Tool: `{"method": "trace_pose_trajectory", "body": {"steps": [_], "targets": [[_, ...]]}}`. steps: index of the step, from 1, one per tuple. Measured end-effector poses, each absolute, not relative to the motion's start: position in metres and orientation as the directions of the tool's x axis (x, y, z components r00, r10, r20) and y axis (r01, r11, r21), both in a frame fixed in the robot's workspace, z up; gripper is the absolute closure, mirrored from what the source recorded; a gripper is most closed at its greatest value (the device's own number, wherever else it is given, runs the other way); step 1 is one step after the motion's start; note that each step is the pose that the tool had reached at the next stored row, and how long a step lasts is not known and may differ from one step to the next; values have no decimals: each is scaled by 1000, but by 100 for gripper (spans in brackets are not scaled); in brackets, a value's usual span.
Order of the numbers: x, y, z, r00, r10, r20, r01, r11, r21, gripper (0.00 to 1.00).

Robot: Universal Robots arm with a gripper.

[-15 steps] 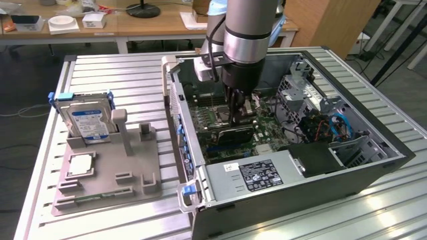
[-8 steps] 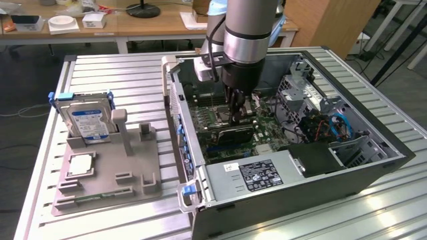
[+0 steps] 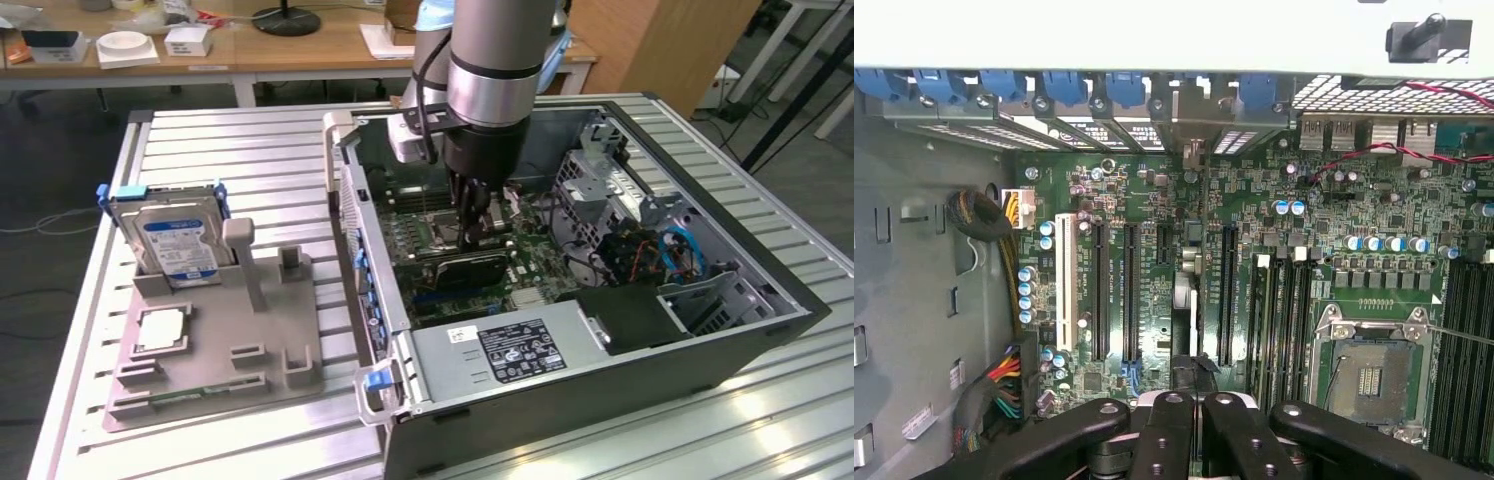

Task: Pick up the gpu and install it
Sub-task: 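Press down on the gpu until it lock into place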

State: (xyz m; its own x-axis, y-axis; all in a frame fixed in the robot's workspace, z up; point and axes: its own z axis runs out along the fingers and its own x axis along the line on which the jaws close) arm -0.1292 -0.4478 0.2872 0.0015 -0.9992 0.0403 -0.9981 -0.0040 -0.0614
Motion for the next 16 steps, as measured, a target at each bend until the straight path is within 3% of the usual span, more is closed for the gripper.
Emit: {"method": "trace_pose_trajectory", "body": {"steps": [16], "targets": [[-135, -450, 276, 1, -1000, 31, -998, -3, -56, 89]]}}
